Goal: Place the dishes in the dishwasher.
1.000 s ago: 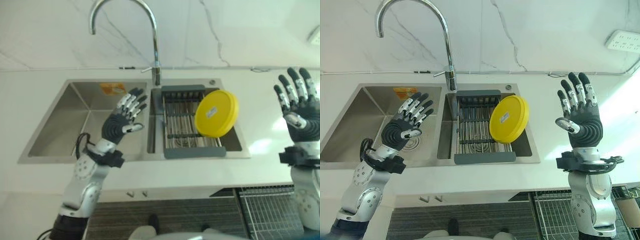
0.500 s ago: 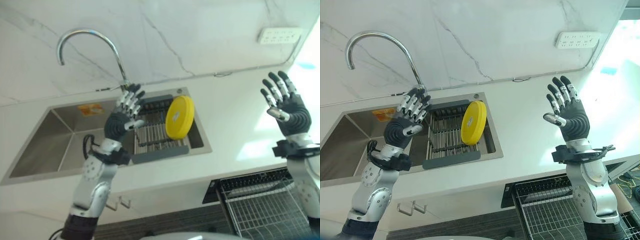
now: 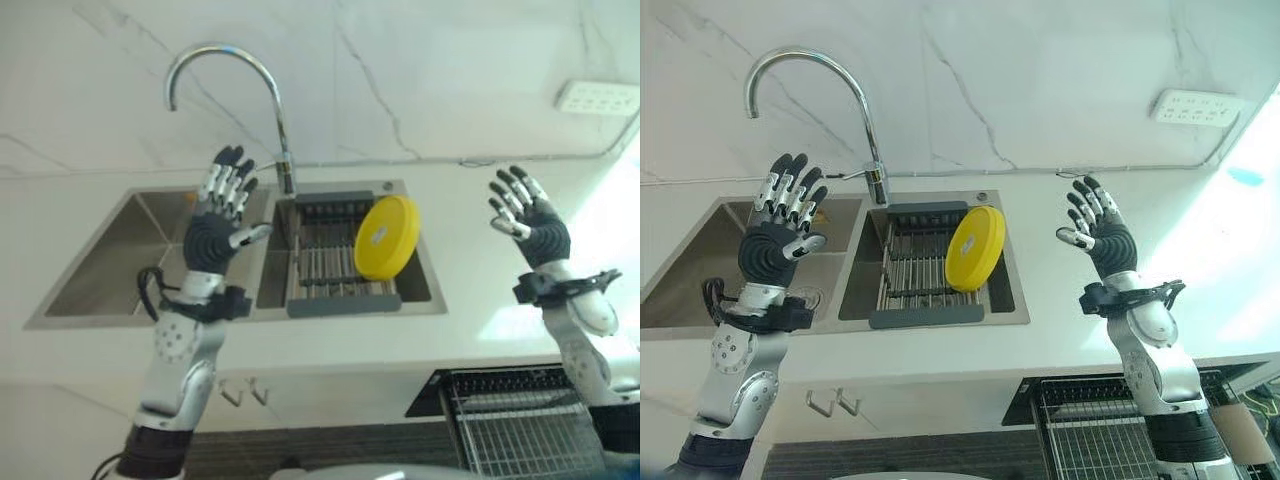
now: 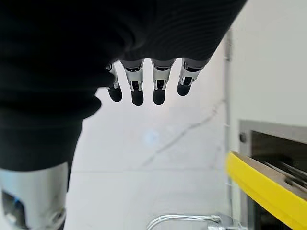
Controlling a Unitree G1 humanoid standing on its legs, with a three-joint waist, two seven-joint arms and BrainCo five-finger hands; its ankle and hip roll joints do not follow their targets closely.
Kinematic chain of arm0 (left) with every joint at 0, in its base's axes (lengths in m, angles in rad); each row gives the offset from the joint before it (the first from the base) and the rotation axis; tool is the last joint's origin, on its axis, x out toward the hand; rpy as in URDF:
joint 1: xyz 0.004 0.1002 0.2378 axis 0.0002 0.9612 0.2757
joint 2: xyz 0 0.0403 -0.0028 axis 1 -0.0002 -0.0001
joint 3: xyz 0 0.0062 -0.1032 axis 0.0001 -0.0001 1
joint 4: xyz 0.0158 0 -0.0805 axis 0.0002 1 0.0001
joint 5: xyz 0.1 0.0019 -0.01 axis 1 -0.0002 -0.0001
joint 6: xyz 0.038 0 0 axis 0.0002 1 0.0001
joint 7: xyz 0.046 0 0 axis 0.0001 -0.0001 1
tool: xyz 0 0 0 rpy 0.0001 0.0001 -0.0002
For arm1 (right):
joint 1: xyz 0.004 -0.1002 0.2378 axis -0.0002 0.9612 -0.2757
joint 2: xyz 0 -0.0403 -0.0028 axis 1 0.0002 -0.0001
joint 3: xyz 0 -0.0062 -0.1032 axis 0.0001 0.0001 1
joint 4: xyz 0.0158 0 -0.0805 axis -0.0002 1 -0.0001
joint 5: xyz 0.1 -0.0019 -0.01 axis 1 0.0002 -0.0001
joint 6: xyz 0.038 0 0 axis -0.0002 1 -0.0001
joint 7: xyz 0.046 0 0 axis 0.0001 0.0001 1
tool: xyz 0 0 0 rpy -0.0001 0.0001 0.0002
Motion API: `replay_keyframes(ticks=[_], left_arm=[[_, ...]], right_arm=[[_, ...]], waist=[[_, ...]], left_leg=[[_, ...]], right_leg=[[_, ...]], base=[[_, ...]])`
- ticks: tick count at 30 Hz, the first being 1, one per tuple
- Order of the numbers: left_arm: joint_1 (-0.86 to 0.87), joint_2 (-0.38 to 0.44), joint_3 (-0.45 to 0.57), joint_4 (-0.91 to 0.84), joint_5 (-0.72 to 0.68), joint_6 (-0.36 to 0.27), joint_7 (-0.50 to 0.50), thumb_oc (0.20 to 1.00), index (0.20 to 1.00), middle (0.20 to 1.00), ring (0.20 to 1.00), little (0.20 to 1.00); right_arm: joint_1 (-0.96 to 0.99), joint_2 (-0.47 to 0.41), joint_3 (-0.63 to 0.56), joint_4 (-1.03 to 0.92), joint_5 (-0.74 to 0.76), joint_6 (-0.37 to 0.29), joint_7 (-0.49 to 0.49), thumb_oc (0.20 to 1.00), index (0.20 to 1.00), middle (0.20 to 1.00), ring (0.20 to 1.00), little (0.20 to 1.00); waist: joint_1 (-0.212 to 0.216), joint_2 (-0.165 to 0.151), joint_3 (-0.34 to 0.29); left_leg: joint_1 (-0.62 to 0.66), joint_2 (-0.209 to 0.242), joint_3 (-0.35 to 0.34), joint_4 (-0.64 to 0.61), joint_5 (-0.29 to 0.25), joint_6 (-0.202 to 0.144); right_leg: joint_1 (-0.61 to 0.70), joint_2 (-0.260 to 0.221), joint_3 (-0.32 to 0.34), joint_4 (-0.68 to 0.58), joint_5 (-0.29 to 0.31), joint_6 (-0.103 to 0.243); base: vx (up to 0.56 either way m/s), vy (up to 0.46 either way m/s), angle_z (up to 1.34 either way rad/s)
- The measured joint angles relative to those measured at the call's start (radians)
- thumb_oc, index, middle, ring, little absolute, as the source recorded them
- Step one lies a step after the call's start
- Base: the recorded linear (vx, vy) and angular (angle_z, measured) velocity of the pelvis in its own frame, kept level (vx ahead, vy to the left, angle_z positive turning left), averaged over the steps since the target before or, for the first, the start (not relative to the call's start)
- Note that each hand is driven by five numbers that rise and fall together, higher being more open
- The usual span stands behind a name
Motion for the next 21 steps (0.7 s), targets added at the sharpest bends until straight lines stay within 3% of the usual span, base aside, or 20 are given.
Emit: replay_keyframes(ticks=[21], left_arm=[[-0.018, 0.019, -0.005, 0.044, -0.002, -0.004, -0.003, 1.0, 1.0, 1.0, 1.0, 1.0]], right_arm=[[-0.06, 0.045, 0.039, 0.147, 0.035, 0.064, -0.016, 1.0, 1.0, 1.0, 1.0, 1.0]], waist=[[0.021, 0.005, -0.004]], left_leg=[[0.001, -0.005, -0.03, -0.006, 0.001, 0.003]], right_leg=[[0.021, -0.003, -0.029, 0.0, -0.007, 0.001]], base=[[0.0, 0.0, 0.03]])
